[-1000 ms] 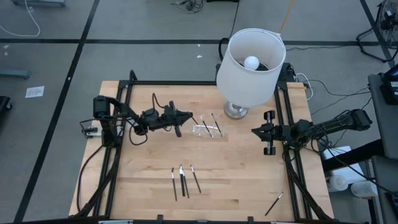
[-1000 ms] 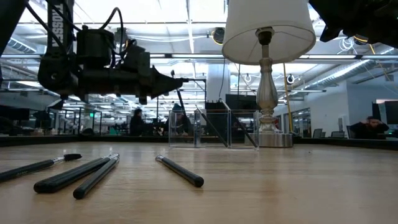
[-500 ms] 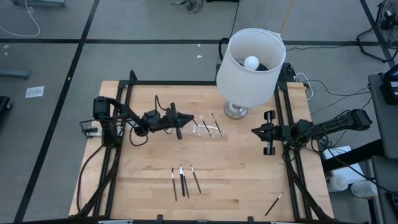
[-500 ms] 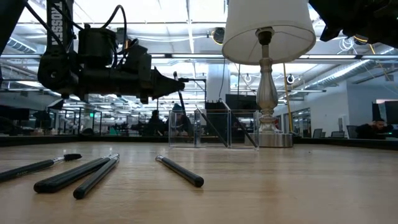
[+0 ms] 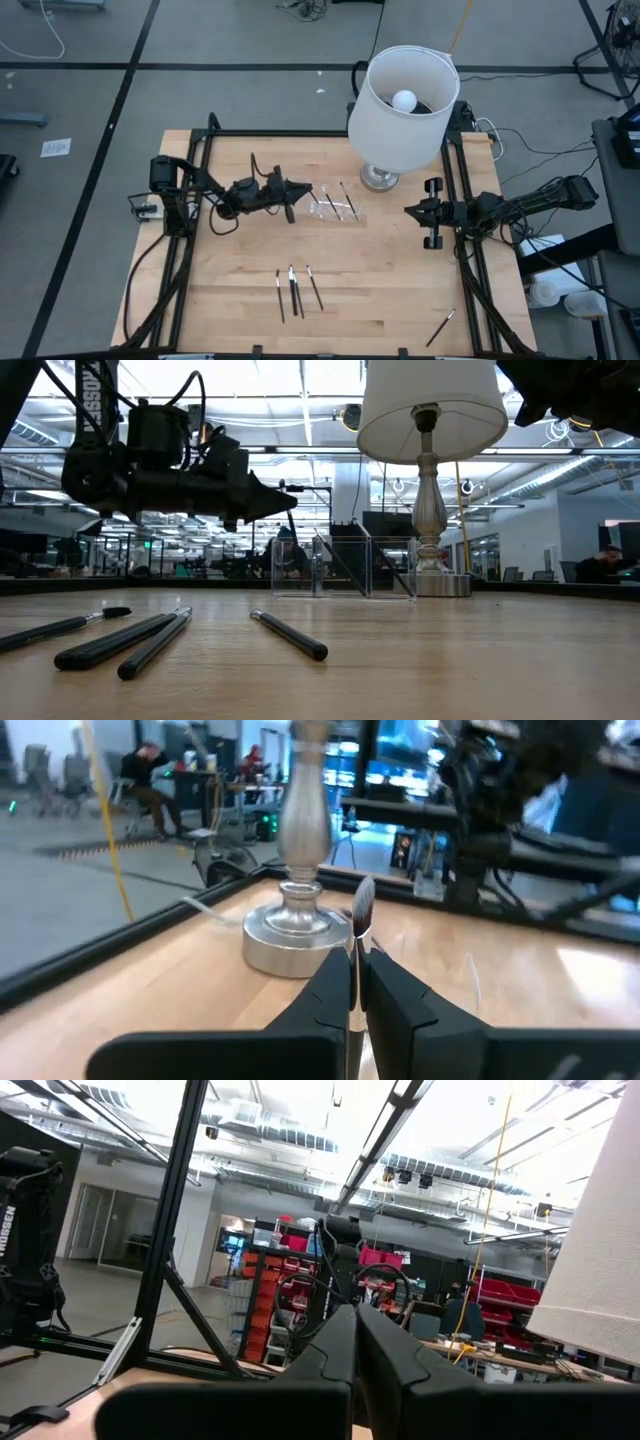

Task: Pick & Place Makeup Brushes
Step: Put the black eyeshadow brush into the transparent organizer

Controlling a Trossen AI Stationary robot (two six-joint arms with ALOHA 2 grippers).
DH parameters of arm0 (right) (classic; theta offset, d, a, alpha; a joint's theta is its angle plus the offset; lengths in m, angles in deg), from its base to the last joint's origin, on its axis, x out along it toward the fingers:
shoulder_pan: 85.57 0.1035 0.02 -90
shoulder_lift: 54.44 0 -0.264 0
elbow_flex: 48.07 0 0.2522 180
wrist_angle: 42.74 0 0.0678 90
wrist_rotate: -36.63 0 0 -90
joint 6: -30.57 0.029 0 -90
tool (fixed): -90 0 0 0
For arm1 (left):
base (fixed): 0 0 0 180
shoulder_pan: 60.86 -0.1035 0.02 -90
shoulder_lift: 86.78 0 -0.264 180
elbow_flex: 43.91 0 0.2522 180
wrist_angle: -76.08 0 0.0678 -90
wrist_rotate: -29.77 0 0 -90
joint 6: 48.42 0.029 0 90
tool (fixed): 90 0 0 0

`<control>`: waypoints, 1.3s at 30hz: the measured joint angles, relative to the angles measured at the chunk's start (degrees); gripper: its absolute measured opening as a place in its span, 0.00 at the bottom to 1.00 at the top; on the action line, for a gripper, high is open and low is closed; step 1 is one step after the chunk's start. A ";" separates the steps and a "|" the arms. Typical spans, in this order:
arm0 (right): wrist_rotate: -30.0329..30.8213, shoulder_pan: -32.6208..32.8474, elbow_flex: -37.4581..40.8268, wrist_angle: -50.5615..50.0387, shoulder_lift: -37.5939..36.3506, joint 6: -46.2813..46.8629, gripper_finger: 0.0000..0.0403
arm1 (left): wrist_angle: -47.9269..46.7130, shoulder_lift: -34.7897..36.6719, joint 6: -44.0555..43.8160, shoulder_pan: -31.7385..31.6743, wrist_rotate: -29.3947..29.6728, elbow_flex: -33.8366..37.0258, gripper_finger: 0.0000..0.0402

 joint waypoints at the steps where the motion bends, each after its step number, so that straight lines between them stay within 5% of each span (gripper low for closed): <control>1: 0.00 0.00 0.00 0.00 0.00 0.00 0.00 | 0.06 0.00 -1.04 -0.02 0.11 -0.30 0.04; 24: -0.02 0.00 0.00 0.00 -0.02 -0.11 0.00 | -4.92 0.04 -7.50 3.45 9.41 -0.48 0.05; 39: -0.18 -0.01 0.00 0.00 0.00 0.00 0.00 | -4.83 0.50 -5.04 3.37 9.40 -0.38 0.36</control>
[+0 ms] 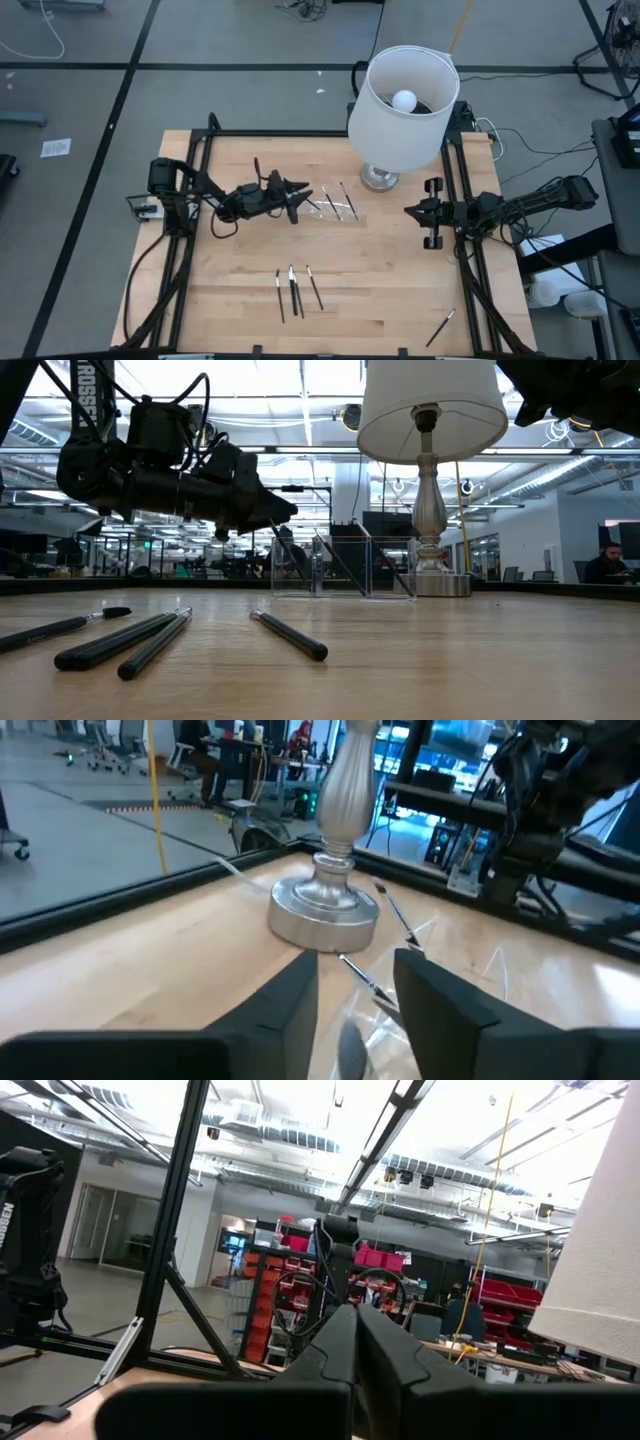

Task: Pick & Place Makeup Brushes
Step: Put the black eyeshadow brush into the transparent organizer

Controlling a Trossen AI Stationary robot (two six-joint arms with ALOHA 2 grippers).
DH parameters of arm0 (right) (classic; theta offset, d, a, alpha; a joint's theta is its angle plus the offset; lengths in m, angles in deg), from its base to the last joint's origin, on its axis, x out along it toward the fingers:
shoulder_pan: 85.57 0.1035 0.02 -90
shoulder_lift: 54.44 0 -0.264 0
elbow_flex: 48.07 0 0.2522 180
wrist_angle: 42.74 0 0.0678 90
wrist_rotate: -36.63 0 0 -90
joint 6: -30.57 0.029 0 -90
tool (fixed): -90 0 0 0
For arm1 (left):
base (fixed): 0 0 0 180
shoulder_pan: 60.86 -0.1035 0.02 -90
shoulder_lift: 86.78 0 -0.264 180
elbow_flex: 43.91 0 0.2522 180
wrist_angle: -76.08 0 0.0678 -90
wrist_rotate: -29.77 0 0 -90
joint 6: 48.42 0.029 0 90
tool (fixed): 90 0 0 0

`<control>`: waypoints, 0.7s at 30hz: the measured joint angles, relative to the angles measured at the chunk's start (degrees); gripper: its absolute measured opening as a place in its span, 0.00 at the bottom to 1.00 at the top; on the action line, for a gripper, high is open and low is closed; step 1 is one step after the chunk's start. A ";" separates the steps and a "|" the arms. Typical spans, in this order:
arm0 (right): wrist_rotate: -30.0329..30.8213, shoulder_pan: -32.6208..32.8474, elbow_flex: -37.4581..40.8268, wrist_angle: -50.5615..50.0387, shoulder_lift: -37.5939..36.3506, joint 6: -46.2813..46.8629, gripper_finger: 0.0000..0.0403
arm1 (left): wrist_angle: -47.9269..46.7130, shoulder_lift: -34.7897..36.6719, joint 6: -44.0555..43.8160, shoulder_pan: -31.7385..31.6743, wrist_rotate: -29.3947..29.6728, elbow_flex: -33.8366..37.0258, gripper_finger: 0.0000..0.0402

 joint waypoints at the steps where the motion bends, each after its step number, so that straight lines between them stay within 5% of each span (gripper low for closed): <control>1: -0.01 0.01 0.00 0.00 0.00 0.01 0.00 | -0.15 0.64 0.71 0.05 -0.09 0.01 0.37; 9: -0.04 0.00 0.00 0.00 0.00 1.06 0.00 | -7.09 12.05 10.69 2.58 -1.44 0.27 0.43; 16: -0.02 -0.01 0.00 -0.55 -0.02 0.99 0.00 | -22.54 31.78 21.46 6.36 7.27 0.27 0.43; 21: 0.01 0.00 0.00 -1.51 -0.02 0.01 0.00 | -33.81 46.87 28.08 7.91 6.78 0.27 0.44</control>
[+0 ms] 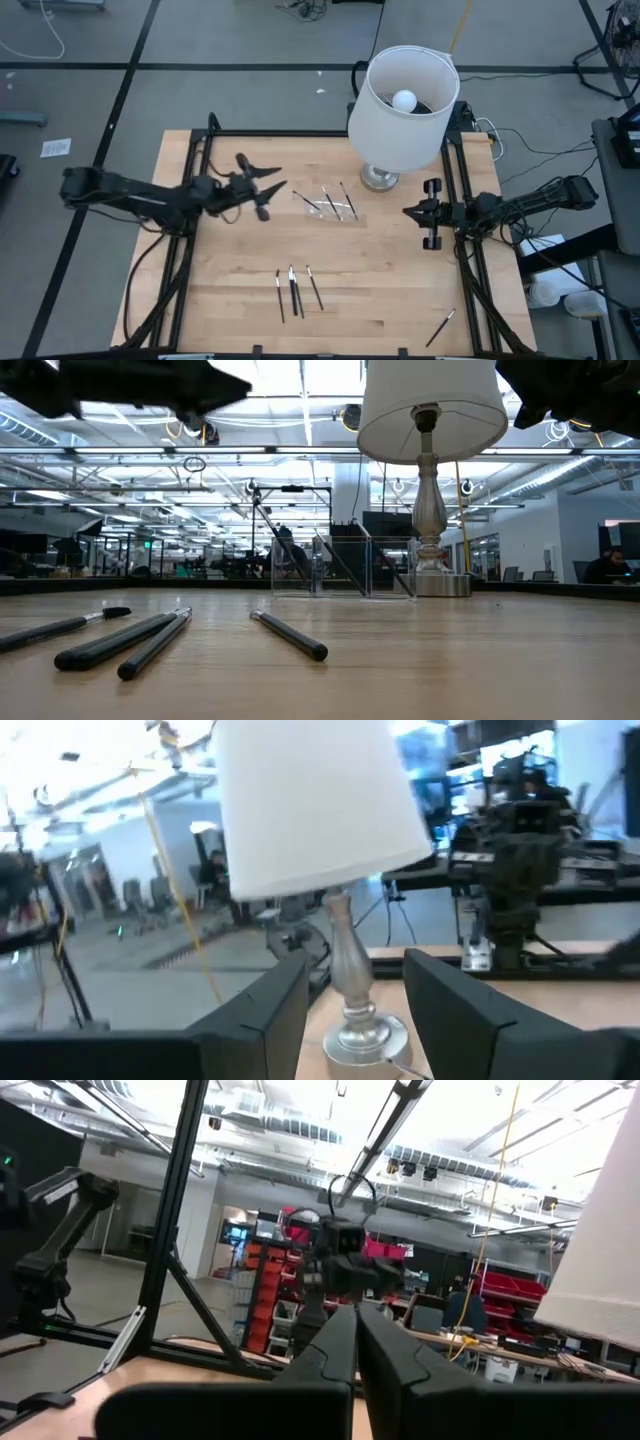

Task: Pick & Place Makeup Brushes
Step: Put the black eyeshadow brush into the transparent organizer

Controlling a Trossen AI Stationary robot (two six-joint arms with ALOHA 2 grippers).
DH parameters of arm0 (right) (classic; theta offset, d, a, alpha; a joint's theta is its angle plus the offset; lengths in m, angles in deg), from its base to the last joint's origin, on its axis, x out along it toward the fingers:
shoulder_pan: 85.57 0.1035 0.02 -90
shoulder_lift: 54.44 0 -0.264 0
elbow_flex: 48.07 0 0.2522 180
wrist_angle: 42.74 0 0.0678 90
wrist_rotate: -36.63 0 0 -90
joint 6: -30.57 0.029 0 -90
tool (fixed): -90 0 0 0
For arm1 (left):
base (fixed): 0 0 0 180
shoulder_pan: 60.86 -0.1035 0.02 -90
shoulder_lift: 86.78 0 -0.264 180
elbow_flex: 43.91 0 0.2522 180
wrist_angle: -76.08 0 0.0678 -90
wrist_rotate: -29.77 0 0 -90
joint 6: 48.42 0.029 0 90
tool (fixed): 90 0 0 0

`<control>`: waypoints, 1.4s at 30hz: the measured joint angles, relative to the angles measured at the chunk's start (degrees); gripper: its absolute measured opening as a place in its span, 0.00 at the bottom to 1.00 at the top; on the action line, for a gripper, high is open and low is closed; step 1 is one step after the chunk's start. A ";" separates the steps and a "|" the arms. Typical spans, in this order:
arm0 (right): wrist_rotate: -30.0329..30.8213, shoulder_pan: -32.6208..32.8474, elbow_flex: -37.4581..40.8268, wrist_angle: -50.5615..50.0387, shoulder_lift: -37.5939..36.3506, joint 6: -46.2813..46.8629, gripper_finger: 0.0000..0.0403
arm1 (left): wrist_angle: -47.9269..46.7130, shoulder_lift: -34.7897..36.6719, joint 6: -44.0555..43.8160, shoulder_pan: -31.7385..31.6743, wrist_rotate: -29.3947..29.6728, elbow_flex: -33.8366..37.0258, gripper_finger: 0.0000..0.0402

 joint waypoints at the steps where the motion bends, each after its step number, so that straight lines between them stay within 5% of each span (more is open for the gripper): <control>1: 0.03 -0.01 0.00 -0.26 0.01 -0.13 0.00 | -2.84 2.79 0.65 0.06 -0.76 0.00 0.43; 6: -0.01 0.00 -0.01 -1.63 0.04 -1.89 0.00 | -20.29 14.82 -0.21 0.75 -3.73 -0.01 0.36; 13: 1.17 0.00 -0.02 -1.53 0.58 -3.49 0.00 | -35.53 23.99 1.05 1.05 -4.28 0.00 0.04; 20: 8.79 -0.01 0.00 -1.58 2.39 -2.67 0.00 | -38.58 26.29 1.16 1.05 -3.98 -0.02 0.01; 28: 13.79 2.11 -1.56 -4.65 10.80 11.08 0.00 | -38.58 26.21 -2.18 1.04 -3.85 -0.02 0.02; 35: 25.80 11.84 -15.76 -6.66 32.81 12.84 0.00 | -37.61 26.21 -3.72 1.03 -4.65 -0.02 0.06; 42: 34.36 16.01 -45.11 -35.94 53.65 19.06 0.00 | -37.89 26.21 -4.18 1.09 -5.77 -0.02 0.08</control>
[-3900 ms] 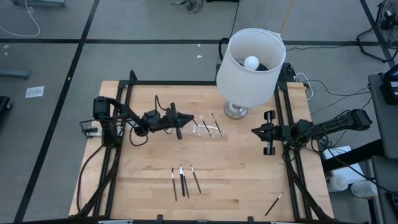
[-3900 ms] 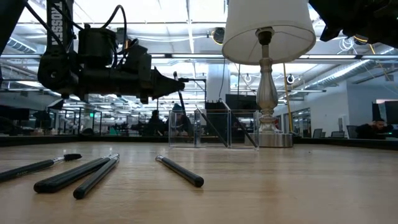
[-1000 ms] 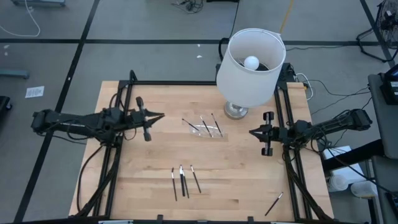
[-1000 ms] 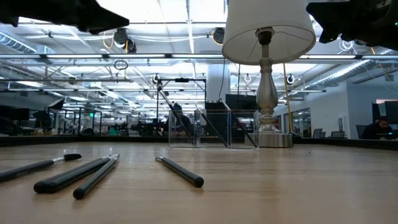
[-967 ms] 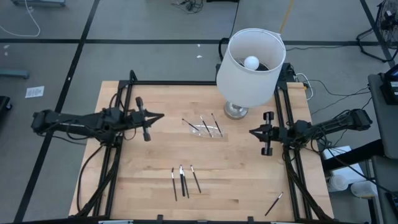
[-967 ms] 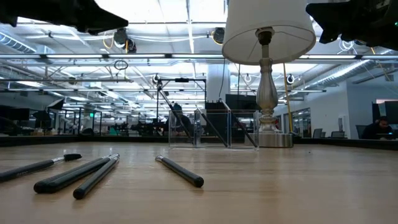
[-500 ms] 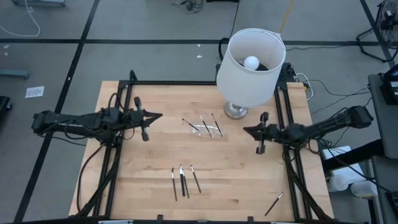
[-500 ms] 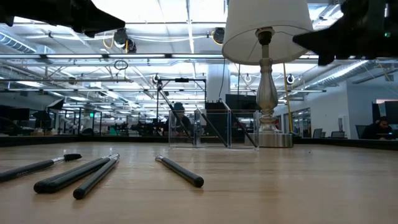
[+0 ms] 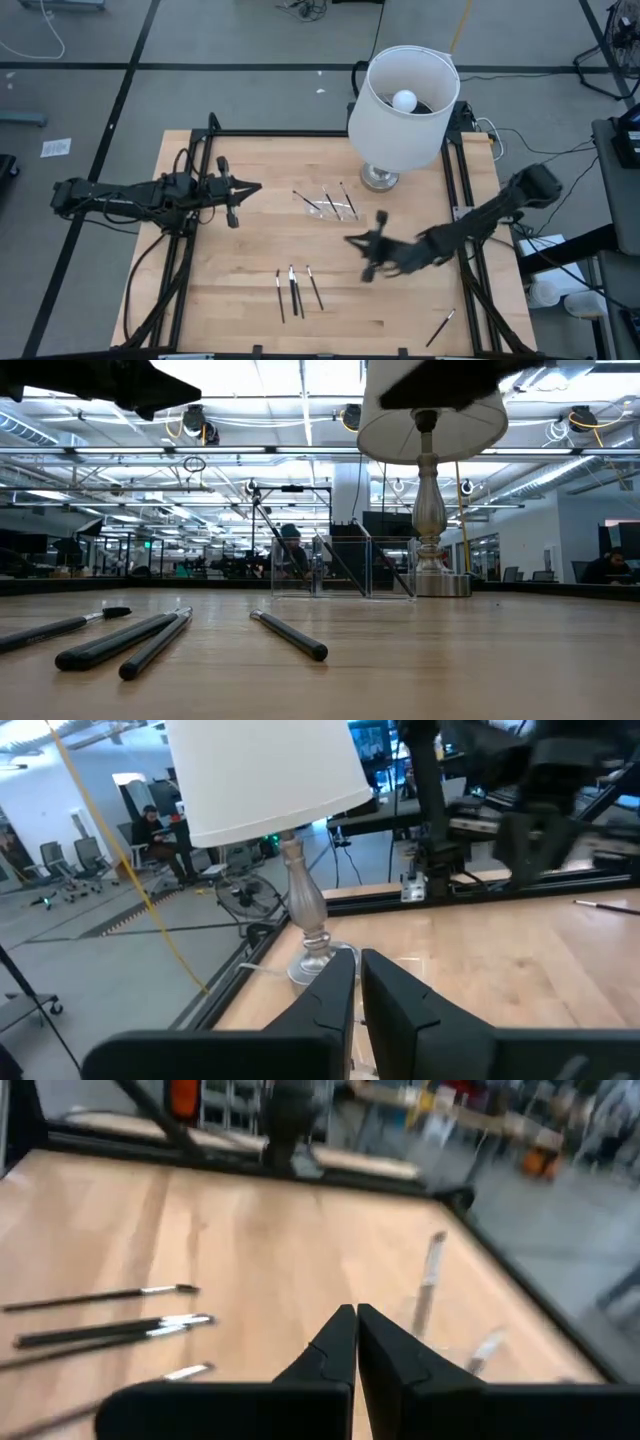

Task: Pick & Place Makeup Brushes
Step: Put the black eyeshadow brush into the transparent organizer

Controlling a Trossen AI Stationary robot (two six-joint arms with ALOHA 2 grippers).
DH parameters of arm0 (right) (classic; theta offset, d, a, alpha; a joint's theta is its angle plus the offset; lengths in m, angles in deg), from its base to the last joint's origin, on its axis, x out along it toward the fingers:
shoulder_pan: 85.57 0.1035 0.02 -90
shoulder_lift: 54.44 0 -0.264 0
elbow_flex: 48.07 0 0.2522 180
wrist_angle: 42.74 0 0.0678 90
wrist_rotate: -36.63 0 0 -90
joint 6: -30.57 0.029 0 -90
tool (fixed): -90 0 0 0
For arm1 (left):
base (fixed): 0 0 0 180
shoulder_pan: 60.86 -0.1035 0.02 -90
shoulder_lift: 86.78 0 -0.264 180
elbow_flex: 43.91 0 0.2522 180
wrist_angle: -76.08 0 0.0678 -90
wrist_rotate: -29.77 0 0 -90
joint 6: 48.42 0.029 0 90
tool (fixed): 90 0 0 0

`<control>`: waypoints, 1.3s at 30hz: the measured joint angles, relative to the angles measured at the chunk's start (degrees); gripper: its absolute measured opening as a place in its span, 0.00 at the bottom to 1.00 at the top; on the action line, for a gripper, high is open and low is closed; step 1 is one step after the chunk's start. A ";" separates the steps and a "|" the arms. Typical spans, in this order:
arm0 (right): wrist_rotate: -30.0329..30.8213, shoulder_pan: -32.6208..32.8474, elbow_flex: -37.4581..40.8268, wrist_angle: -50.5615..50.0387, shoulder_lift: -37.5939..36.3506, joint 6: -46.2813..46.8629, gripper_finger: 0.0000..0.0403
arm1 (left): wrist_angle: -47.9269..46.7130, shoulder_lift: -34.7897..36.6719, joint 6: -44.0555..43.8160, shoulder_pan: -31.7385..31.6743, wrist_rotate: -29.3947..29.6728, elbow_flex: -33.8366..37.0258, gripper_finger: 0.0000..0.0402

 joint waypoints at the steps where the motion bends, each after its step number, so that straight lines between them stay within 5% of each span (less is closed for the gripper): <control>1: -0.09 0.17 -4.04 -3.94 2.67 2.53 0.00 | -0.18 0.00 -0.23 0.00 -0.03 0.00 0.08; 9: -0.24 1.03 -32.41 -31.60 23.40 19.31 0.00 | -1.10 0.00 -3.40 0.01 -7.67 0.00 0.08; 13: -1.45 0.80 -38.89 -33.75 30.54 22.87 0.00 | -1.80 0.00 -5.54 0.00 -9.20 0.00 0.07; 20: -15.53 -1.48 -40.73 -29.81 36.94 27.84 0.00 | -2.75 0.00 -8.33 0.00 -9.18 0.00 0.01; 25: -22.07 -2.77 -40.66 -30.59 39.57 32.49 0.03 | -2.73 0.02 -8.13 0.00 -9.04 0.00 0.06; 39: -21.15 -3.20 -40.70 -32.99 40.16 39.23 0.52 | -2.57 0.02 -6.54 -0.04 -8.59 0.00 0.02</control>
